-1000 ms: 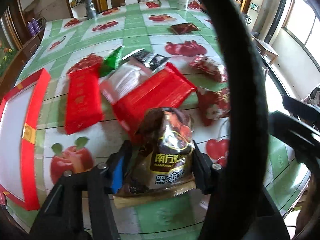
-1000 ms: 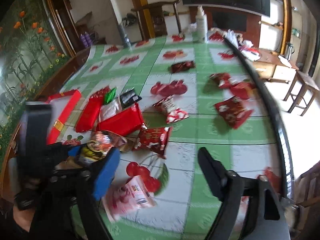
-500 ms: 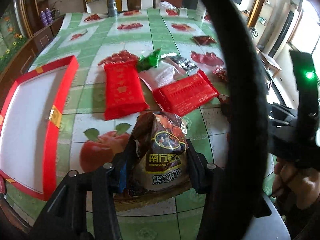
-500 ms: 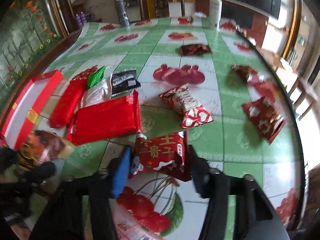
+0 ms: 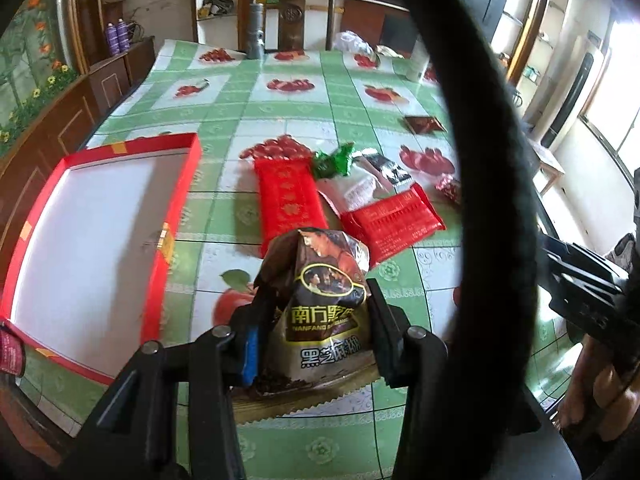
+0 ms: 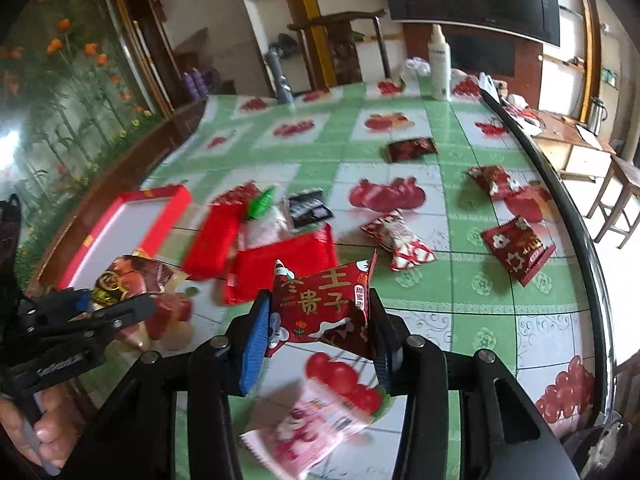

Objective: Organize snacks
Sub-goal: 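Carry the brown bag with the left tool while the right tool carries the red packet to the tray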

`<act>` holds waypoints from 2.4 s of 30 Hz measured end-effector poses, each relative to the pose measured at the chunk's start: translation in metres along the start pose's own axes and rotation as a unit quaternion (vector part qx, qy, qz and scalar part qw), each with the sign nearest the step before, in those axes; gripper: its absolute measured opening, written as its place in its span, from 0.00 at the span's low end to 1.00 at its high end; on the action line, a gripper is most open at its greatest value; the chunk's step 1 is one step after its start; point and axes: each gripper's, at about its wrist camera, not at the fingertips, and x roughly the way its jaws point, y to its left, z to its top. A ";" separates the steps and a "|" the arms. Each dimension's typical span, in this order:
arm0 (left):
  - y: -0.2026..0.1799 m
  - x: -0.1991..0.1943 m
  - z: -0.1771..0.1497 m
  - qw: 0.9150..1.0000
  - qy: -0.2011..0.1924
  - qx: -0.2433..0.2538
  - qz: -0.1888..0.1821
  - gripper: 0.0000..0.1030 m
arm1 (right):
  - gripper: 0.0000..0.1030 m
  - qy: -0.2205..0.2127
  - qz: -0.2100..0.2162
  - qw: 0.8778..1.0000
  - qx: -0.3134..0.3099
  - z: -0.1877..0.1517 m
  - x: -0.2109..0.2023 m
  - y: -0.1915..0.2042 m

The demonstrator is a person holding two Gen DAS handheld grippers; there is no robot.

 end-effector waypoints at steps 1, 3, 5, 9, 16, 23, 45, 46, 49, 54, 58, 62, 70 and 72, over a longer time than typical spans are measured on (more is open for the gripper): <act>0.002 -0.003 0.000 1.000 -0.004 -0.002 0.003 0.44 | 0.43 -0.002 0.003 1.000 -0.003 0.000 -0.002 0.003; 0.005 -0.006 0.000 1.000 -0.008 -0.004 0.008 0.44 | 0.43 -0.005 0.010 1.000 -0.004 0.001 -0.005 0.007; 0.009 -0.010 -0.001 1.000 -0.012 -0.008 0.010 0.44 | 0.43 -0.008 0.021 1.000 -0.003 0.001 -0.008 0.010; 0.015 -0.018 -0.002 0.999 -0.023 -0.010 0.028 0.44 | 0.43 -0.013 0.030 0.999 -0.008 0.001 -0.013 0.018; 0.025 -0.035 -0.001 0.995 -0.053 -0.005 0.085 0.44 | 0.43 -0.014 0.053 0.998 -0.022 0.001 -0.012 0.039; 0.051 -0.047 0.000 0.988 -0.076 -0.021 0.136 0.44 | 0.43 -0.010 0.077 0.996 -0.047 0.003 -0.007 0.065; 0.135 -0.058 -0.011 0.969 -0.078 -0.084 0.220 0.44 | 0.43 0.007 0.150 0.980 -0.132 0.017 0.026 0.163; 0.139 -0.057 -0.010 0.968 -0.076 -0.086 0.221 0.44 | 0.43 0.010 0.153 0.978 -0.138 0.018 0.030 0.169; 0.150 -0.054 -0.010 0.967 -0.072 -0.093 0.227 0.44 | 0.43 0.015 0.162 0.976 -0.145 0.022 0.039 0.179; 0.169 -0.050 -0.012 0.965 -0.063 -0.103 0.233 0.44 | 0.43 0.023 0.173 0.973 -0.153 0.023 0.052 0.199; 0.186 -0.047 -0.015 0.963 -0.056 -0.115 0.238 0.44 | 0.43 0.033 0.180 0.969 -0.165 0.020 0.061 0.215; 0.200 -0.041 -0.018 0.962 -0.047 -0.125 0.237 0.44 | 0.43 0.049 0.187 0.967 -0.167 0.017 0.076 0.226; 0.230 -0.015 -0.022 0.959 -0.015 -0.147 0.241 0.44 | 0.43 0.089 0.183 0.963 -0.177 0.009 0.113 0.245; 0.236 -0.009 -0.021 0.958 -0.007 -0.148 0.244 0.44 | 0.43 0.096 0.183 0.961 -0.182 0.006 0.121 0.250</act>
